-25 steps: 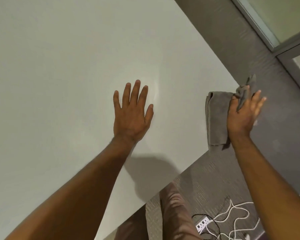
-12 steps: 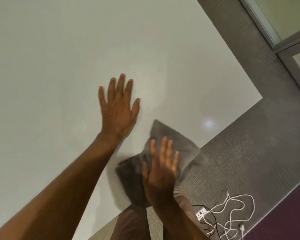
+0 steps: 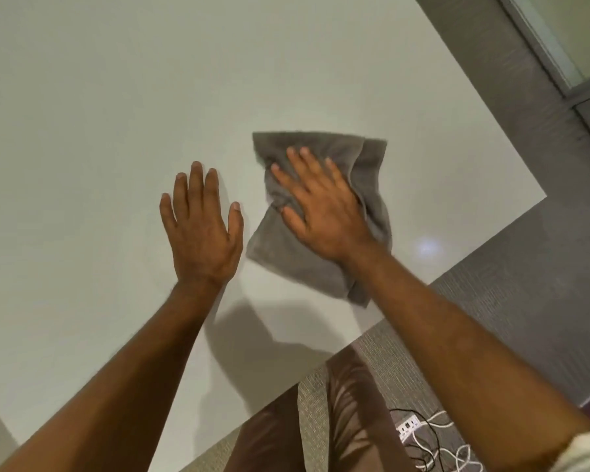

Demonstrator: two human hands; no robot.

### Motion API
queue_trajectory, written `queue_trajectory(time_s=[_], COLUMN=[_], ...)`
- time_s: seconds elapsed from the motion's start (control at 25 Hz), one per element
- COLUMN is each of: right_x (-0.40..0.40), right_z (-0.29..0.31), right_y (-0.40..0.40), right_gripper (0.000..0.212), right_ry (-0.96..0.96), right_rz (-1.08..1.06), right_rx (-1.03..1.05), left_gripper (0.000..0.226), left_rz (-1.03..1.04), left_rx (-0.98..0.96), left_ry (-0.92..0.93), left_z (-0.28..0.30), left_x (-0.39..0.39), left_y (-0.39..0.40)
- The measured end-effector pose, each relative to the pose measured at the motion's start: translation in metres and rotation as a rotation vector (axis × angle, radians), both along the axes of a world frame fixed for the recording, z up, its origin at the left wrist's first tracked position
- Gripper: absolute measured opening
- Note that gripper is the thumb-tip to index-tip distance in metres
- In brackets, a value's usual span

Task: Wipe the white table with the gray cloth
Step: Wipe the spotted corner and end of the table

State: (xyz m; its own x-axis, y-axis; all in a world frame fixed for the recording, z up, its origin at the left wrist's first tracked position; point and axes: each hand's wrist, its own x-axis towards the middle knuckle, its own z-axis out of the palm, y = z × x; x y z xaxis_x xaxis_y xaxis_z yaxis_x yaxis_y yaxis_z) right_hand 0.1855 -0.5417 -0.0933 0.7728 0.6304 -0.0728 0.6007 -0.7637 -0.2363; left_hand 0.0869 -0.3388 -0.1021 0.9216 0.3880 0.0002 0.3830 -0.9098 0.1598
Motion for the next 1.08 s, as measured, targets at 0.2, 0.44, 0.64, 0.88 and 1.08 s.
queue_trajectory(time_s=[0.2,0.44,0.64,0.88,1.08], right_x=[0.085,0.050,-0.073,-0.197,-0.183], right_z=[0.002,0.010,0.012,0.009,0.005], right_y=[-0.050,-0.151,-0.103,-0.017,-0.029], right_gripper=[0.063,0.067,0.066,0.064,0.065], right_ry=[0.009,0.014,0.047,0.013,0.014], right_rz=[-0.254,-0.725,-0.961,-0.533,-0.651], right_rx=[0.004,-0.053,-0.105,-0.037,-0.030], left_gripper=[0.062,0.064,0.067,0.069,0.065], left_rz=[-0.002,0.008,0.010,0.007,-0.015], left_rx=[0.033,0.033,0.036,0.010,0.052], left_ry=[-0.022,-0.029,0.021,0.058,0.035], left_z=[0.000,0.000,0.004,0.006,0.004], left_x=[0.000,0.001,0.004,0.003,0.001], left_y=[-0.003,-0.003,-0.006,-0.006,-0.007])
